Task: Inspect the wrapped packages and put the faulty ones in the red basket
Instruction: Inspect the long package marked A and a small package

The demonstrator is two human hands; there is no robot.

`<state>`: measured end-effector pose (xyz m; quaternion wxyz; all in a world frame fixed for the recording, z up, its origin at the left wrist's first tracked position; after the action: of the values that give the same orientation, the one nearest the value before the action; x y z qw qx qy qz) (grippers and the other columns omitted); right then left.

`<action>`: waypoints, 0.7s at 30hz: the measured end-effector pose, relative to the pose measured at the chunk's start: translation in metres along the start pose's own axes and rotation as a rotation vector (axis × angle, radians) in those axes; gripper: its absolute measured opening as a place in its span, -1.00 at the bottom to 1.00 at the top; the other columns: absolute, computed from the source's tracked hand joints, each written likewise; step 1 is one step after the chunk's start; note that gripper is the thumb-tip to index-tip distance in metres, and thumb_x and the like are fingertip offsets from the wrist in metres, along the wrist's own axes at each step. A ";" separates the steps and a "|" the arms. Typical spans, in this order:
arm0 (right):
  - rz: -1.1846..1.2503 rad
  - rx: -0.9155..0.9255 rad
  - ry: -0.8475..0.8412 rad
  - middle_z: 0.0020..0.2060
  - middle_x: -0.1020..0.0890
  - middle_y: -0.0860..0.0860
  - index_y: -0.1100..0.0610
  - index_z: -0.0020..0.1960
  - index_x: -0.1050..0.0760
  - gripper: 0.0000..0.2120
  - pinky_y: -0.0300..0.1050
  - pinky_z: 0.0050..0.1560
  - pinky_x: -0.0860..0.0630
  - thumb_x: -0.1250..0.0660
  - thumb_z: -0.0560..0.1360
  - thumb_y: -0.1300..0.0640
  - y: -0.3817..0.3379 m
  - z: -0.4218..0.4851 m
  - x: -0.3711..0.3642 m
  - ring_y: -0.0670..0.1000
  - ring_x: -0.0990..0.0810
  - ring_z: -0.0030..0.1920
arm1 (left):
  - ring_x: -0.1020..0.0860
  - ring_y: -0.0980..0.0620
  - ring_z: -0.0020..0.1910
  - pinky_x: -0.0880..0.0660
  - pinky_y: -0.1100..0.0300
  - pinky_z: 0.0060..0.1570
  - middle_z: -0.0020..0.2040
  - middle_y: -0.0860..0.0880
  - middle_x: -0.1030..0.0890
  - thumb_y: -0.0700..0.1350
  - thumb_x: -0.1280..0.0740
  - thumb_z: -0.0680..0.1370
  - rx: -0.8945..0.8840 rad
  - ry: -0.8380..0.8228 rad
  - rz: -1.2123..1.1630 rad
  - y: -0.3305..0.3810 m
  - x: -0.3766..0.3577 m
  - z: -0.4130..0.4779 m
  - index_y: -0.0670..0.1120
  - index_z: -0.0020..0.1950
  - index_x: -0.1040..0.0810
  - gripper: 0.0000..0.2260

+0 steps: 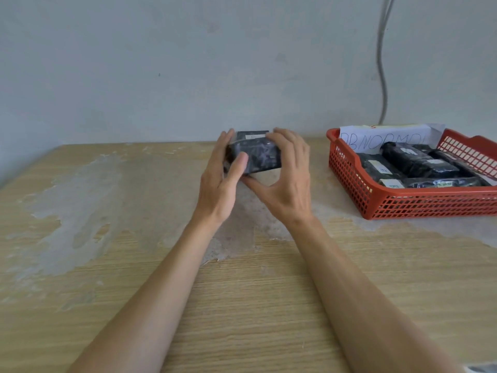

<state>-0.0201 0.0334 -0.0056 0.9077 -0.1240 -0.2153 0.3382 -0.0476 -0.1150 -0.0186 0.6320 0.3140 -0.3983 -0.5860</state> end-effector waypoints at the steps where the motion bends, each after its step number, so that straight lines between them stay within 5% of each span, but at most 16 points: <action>1: 0.047 -0.007 -0.032 0.46 -0.49 0.22 0.21 0.47 -0.42 -0.25 -0.24 0.49 -0.34 -0.60 0.44 -0.11 -0.003 -0.001 -0.003 0.24 -0.46 0.48 | -0.41 0.20 0.54 -0.35 0.26 0.50 0.57 0.07 -0.45 0.24 -0.27 0.64 -0.004 0.037 -0.018 -0.001 0.001 0.000 0.13 0.62 -0.36 -0.45; 4: 0.334 -0.259 -0.062 0.64 -0.30 0.09 0.10 0.64 -0.25 -0.22 -0.14 0.45 -0.48 -0.50 0.54 -0.09 -0.004 -0.005 -0.003 0.08 -0.38 0.59 | -0.57 0.28 0.23 -0.47 0.29 0.29 0.26 0.10 -0.62 0.08 -0.24 0.69 -0.052 0.184 0.016 -0.002 0.010 0.003 -0.07 0.46 -0.49 -0.61; 8: 0.537 -0.649 -0.164 0.43 -0.55 -0.14 -0.15 0.61 -0.32 -0.49 0.09 0.28 -0.66 -0.16 0.70 -0.25 0.004 -0.011 -0.011 -0.05 -0.55 0.41 | -0.57 0.23 0.15 -0.45 0.30 0.20 0.19 0.07 -0.62 0.01 -0.19 0.70 -0.077 0.217 0.058 -0.002 0.012 0.002 -0.10 0.37 -0.51 -0.69; 13: 0.501 -0.715 -0.107 0.10 -0.73 -0.02 0.02 0.50 -0.51 -0.60 0.09 0.09 -0.74 -0.12 0.77 -0.07 0.004 -0.012 -0.016 -0.04 -0.71 0.15 | -0.54 0.33 0.04 -0.40 0.41 0.08 0.12 0.13 -0.59 0.02 -0.24 0.65 -0.039 0.176 0.001 0.002 0.004 -0.001 -0.07 0.31 -0.49 -0.71; 16: 0.439 -0.683 -0.124 -0.05 -0.74 0.07 -0.02 0.46 -0.54 -0.59 0.22 0.08 -0.70 -0.17 0.72 -0.16 0.001 -0.012 -0.015 0.10 -0.71 0.02 | -0.54 0.25 -0.03 -0.41 0.36 0.03 0.05 0.13 -0.58 0.05 -0.26 0.65 -0.039 0.236 0.039 0.000 0.004 -0.001 -0.08 0.29 -0.51 -0.71; 21: 0.423 -0.668 -0.154 -0.01 -0.74 -0.25 -0.10 0.39 -0.57 -0.61 0.13 0.22 -0.67 -0.37 0.62 -0.21 0.001 -0.011 -0.015 -0.15 -0.71 0.09 | -0.57 0.26 0.04 -0.44 0.35 0.10 0.09 0.14 -0.60 0.00 -0.31 0.60 -0.005 0.210 -0.032 0.002 0.005 -0.002 -0.05 0.29 -0.49 -0.72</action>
<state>-0.0259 0.0233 -0.0201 0.7090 -0.4282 -0.3503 0.4373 -0.0447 -0.1196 -0.0172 0.6617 0.3786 -0.3235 -0.5606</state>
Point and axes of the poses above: each hand's wrist, its own z-axis towards the middle knuckle, its own x-axis out of the back of the hand, y = z × x, the point moved 4 cm from there along z, towards the middle knuckle
